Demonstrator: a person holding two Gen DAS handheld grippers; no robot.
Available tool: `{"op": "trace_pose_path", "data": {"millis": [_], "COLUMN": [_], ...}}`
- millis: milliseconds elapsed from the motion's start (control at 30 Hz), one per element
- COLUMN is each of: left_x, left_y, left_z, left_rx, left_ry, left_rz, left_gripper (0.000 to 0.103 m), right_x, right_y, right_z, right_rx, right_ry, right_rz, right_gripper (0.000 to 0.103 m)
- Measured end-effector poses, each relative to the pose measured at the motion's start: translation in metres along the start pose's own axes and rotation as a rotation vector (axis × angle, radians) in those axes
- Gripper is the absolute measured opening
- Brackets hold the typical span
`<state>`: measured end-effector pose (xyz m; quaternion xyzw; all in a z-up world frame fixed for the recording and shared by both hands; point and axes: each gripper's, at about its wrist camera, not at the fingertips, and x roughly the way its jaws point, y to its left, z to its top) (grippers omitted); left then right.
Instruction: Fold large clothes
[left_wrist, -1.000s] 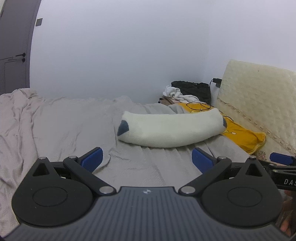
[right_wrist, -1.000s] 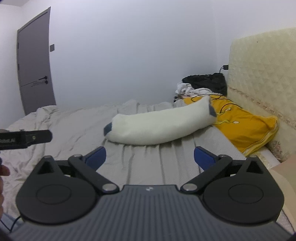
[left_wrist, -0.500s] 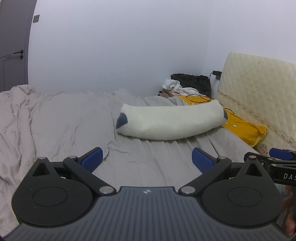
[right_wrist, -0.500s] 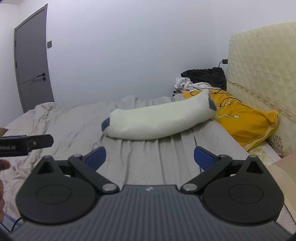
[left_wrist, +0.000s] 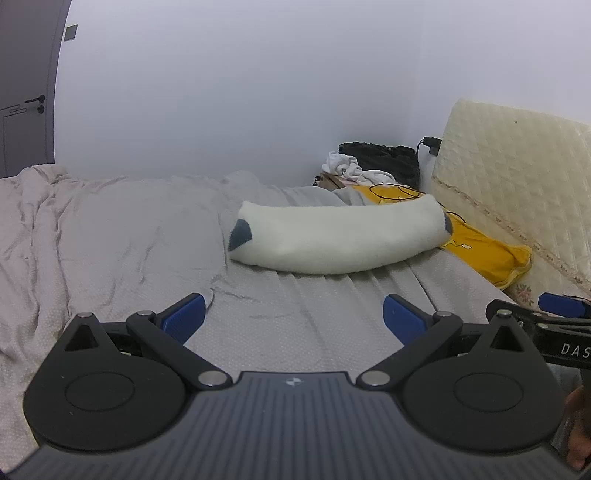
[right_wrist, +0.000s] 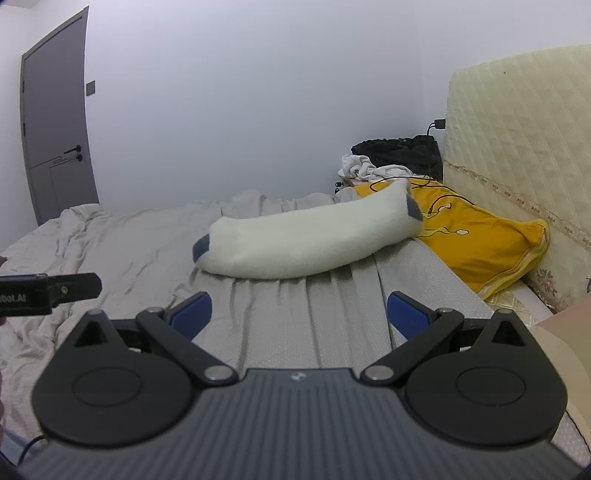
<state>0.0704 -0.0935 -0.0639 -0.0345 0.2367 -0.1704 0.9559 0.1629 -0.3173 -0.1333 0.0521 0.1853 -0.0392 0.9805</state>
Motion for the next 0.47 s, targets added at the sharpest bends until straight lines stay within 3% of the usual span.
{"op": "trace_pose_path", "data": {"millis": [467], "left_x": [-0.0081], "left_y": [-0.0035], "left_z": [-0.0026], "left_rx": [-0.002], "left_ry": [-0.018], "left_rz": [0.0], "left_gripper": [0.103], "right_x": [0.0002], "right_y": [0.0004], "right_z": [0.0005], "right_rx": [-0.008], "right_ry": [0.003], "right_rz": [-0.002], "right_gripper": [0.103]}}
